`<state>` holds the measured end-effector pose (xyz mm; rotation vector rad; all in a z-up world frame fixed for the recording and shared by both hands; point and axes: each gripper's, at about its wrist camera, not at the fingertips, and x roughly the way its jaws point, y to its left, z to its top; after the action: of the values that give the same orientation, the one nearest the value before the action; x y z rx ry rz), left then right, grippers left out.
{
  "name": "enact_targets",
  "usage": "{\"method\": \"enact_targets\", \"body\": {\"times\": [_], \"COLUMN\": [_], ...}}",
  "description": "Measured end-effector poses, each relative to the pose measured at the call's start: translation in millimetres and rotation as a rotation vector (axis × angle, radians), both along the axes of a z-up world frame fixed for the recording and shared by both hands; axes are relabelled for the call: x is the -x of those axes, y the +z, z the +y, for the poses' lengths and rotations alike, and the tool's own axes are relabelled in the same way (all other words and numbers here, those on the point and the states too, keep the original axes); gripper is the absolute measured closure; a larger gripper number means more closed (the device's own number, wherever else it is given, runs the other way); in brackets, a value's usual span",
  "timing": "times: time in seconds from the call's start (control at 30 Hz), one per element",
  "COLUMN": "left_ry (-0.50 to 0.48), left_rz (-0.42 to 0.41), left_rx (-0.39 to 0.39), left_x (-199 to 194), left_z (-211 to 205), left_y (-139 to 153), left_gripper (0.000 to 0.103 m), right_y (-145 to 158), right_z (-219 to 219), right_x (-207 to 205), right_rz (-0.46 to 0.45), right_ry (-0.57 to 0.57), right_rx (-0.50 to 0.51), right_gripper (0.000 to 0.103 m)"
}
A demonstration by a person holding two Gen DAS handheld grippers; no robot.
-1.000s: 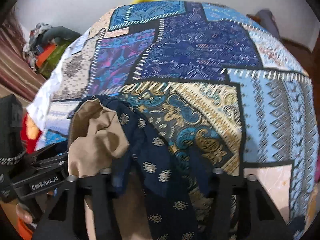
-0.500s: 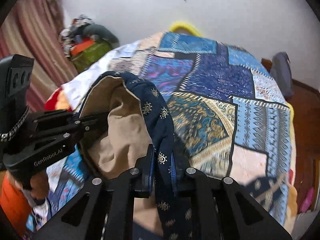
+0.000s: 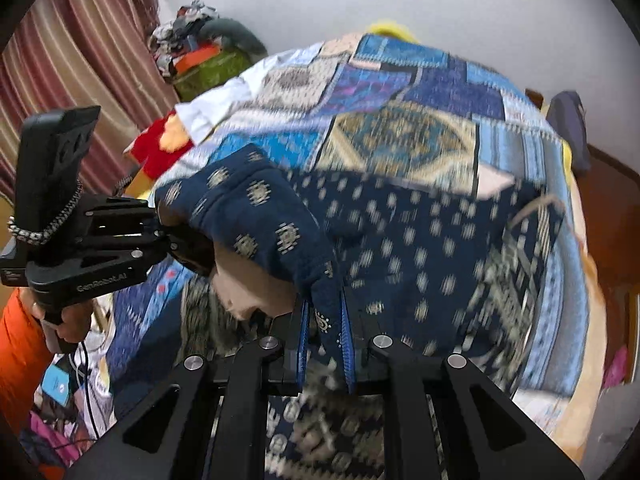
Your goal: Fold large clothes
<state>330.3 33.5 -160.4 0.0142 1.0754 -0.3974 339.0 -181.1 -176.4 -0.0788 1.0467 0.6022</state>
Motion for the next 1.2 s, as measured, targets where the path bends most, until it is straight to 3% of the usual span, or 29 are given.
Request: {"method": "enact_targets", "body": {"times": [0.1, 0.17, 0.23, 0.4, 0.53, 0.63, 0.77, 0.93, 1.07, 1.2], "left_ry": [-0.002, -0.005, -0.008, 0.018, 0.083, 0.135, 0.170, 0.140, 0.091, 0.054], "left_rz": [0.056, 0.088, 0.114, 0.139, 0.096, 0.041, -0.066, -0.126, -0.066, 0.064], "left_rx": [-0.029, -0.043, -0.039, -0.090, -0.130, -0.133, -0.094, -0.032, -0.044, -0.145], "left_x": [19.2, 30.9, 42.6, 64.5, 64.8, 54.8, 32.8, 5.8, -12.6, -14.3], "left_z": [2.2, 4.4, 8.6, 27.3, 49.9, 63.6, 61.8, 37.9, 9.3, -7.6], "left_y": [-25.0, -38.2, -47.2, -55.2, -40.4, -17.6, 19.9, 38.5, 7.3, -54.7], "left_gripper": [0.089, 0.071, 0.060, 0.057, 0.057, 0.054, 0.038, 0.025, 0.020, 0.020], "right_y": [-14.3, -25.6, -32.5, -33.7, -25.6, -13.1, 10.7, 24.9, 1.0, -57.2], "right_z": [0.2, -1.1, -4.7, -24.9, -42.0, -48.8, -57.7, -43.8, -18.4, -0.9], "right_x": [23.6, 34.5, 43.0, 57.9, 61.7, 61.7, 51.5, 25.6, 7.1, -4.7], "right_rz": [0.040, 0.082, 0.096, 0.098, 0.116, 0.073, 0.004, -0.060, -0.039, 0.009], "right_ry": [0.020, 0.036, 0.039, 0.026, 0.024, 0.009, -0.036, -0.070, -0.053, -0.056], "right_rx": [0.045, 0.074, 0.102, 0.109, 0.099, 0.131, 0.123, 0.116, 0.138, 0.323], "right_gripper": [0.091, 0.091, 0.091, 0.091, 0.091, 0.091, 0.091, 0.091, 0.091, 0.091]}}
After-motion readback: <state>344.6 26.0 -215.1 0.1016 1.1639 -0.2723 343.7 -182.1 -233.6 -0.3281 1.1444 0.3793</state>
